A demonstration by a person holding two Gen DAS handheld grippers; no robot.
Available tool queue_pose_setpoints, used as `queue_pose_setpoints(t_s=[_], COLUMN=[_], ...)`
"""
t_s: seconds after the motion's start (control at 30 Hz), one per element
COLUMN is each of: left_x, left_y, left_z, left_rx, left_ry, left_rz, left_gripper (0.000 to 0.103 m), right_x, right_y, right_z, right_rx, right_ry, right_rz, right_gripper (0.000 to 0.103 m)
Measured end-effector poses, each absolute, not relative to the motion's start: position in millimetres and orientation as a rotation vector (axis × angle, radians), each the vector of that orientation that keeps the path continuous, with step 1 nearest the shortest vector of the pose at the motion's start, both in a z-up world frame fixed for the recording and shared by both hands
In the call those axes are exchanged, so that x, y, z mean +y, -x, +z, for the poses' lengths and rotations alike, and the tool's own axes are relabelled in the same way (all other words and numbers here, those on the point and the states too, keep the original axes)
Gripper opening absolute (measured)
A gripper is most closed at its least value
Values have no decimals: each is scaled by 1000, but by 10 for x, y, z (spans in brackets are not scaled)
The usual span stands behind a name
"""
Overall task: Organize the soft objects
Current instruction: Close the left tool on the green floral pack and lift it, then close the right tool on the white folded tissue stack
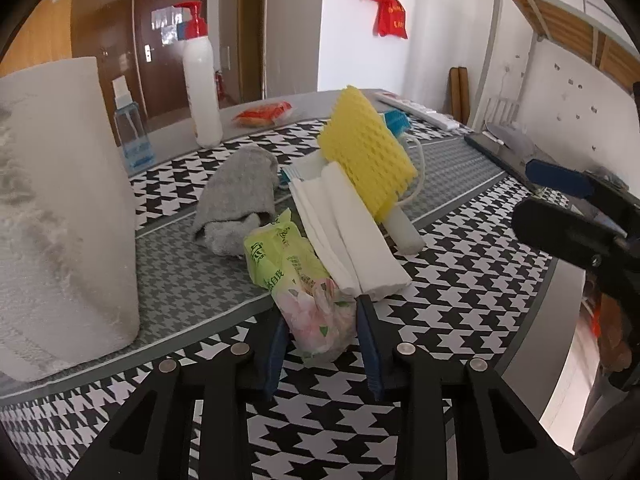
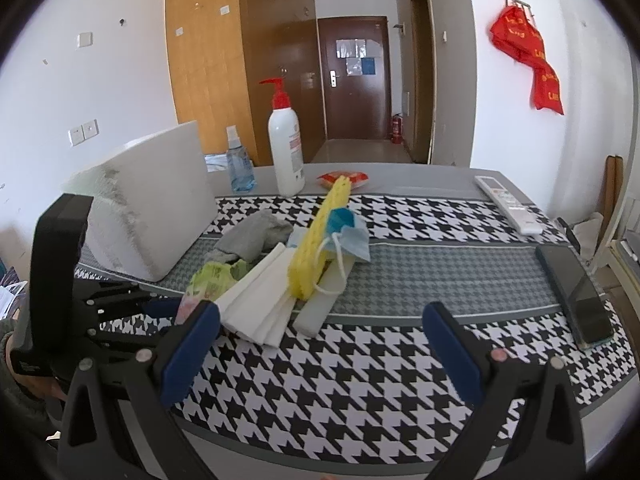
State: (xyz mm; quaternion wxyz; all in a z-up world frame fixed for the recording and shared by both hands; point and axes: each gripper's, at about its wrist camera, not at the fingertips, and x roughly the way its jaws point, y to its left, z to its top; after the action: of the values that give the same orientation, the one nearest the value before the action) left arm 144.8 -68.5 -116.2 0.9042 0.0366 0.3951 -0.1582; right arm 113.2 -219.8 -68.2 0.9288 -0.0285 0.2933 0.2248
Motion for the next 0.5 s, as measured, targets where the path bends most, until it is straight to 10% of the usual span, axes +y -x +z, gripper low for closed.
queue_pose_setpoints(t_s=[0.5], left_x=[-454], left_y=[-1058], left_z=[-969], left_rx=[708], left_ry=[-89], left_rz=[-291], left_gripper=[35], right_x=[-1887], right_y=[-1198], right_z=[-771], right_rx=[653], right_ry=[79], right_rz=[540], right_gripper=[102])
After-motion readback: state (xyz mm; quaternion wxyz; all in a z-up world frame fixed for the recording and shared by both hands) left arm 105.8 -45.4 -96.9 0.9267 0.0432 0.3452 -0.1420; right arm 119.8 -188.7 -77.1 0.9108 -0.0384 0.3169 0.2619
